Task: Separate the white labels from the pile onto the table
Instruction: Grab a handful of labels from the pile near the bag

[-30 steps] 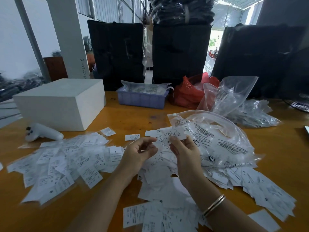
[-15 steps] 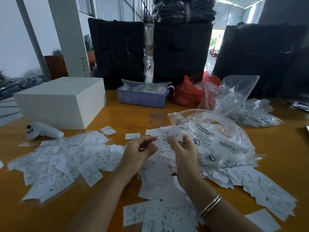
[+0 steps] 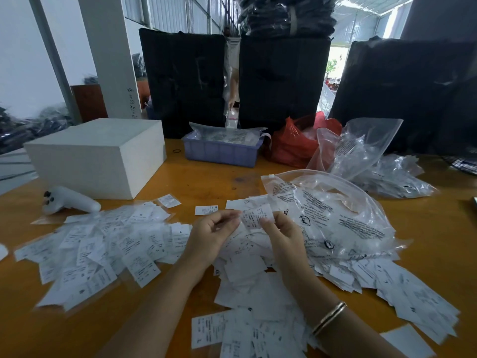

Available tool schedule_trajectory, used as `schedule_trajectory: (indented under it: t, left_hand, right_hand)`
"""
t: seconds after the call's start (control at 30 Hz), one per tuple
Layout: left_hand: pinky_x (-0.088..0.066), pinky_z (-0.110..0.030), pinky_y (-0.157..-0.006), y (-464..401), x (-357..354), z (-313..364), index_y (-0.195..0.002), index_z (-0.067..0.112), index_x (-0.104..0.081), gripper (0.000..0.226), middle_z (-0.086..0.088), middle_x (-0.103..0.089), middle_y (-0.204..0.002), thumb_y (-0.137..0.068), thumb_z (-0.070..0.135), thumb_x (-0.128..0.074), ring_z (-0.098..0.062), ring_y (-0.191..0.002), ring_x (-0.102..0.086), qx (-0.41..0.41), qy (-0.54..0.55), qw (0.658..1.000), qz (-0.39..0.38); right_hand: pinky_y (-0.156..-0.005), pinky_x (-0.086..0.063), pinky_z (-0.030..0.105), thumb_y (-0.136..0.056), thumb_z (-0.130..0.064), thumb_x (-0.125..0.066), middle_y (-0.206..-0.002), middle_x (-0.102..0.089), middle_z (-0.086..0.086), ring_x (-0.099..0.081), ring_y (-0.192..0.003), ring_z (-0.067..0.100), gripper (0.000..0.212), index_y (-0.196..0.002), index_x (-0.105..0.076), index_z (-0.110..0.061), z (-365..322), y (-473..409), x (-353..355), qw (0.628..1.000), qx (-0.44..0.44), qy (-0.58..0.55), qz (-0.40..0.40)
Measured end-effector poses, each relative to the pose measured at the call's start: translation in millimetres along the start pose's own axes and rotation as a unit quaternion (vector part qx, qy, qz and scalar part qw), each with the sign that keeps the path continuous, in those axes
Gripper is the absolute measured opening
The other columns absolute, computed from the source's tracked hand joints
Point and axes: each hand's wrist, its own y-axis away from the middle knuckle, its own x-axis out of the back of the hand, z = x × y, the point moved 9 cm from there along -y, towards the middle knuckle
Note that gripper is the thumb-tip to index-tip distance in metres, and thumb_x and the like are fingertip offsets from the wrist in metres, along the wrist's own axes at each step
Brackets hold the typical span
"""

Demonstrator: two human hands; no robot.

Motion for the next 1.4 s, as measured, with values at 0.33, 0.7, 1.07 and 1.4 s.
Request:
schedule_trajectory:
  t: [0.33,0.7,1.07,1.4]
  left_hand:
    - [-0.048,-0.007,-0.063,1.2,-2.2,-2.6,-0.095,0.036,-0.065,0.011,0.021,-0.071,-0.081,-0.085,0.032,-0.066,0.001,-0.077,-0.067,0.021,0.009,1.000,-0.005]
    - [-0.053,-0.014,-0.064,-1.0,1.8,-8.8,-0.090,0.024,-0.068,0.009,0.009,-0.074,-0.080,-0.092,0.025,-0.060,-0.008,-0.076,-0.071,0.032,0.030,0.999,0.003]
    - [-0.048,-0.008,-0.060,-1.6,0.5,-7.4,-0.085,0.032,-0.069,0.007,0.017,-0.072,-0.078,-0.087,0.027,-0.065,0.001,-0.072,-0.066,0.026,-0.005,1.000,-0.005]
    - [-0.050,-0.009,-0.062,-1.0,2.3,-7.1,-0.084,0.032,-0.070,0.006,0.018,-0.070,-0.078,-0.086,0.031,-0.065,0.001,-0.075,-0.064,0.026,-0.012,1.000,0.000]
  right_hand:
    - [-0.050,-0.032,0.024,-0.090,-0.017,-0.060,-0.054,-0.041,-0.009,-0.037,-0.052,0.008,0.030,-0.064,-0.047,-0.009,-2.9,-0.4,0.2,0.996,0.017,0.090,0.010]
    - [-0.052,-0.029,0.029,-0.089,-0.015,-0.060,-0.057,-0.038,0.000,-0.034,-0.055,0.014,0.028,-0.066,-0.047,-0.003,-7.9,0.3,3.5,0.994,0.030,0.103,0.026]
    - [-0.047,-0.029,0.021,-0.087,-0.017,-0.062,-0.048,-0.038,-0.013,-0.033,-0.048,0.005,0.034,-0.060,-0.042,-0.018,-7.9,0.6,2.2,0.991,0.038,0.122,0.027]
    - [-0.045,-0.031,0.015,-0.088,-0.011,-0.056,-0.053,-0.037,-0.011,-0.033,-0.046,0.001,0.032,-0.063,-0.039,-0.019,-10.1,2.5,-5.2,0.982,0.058,0.181,-0.008]
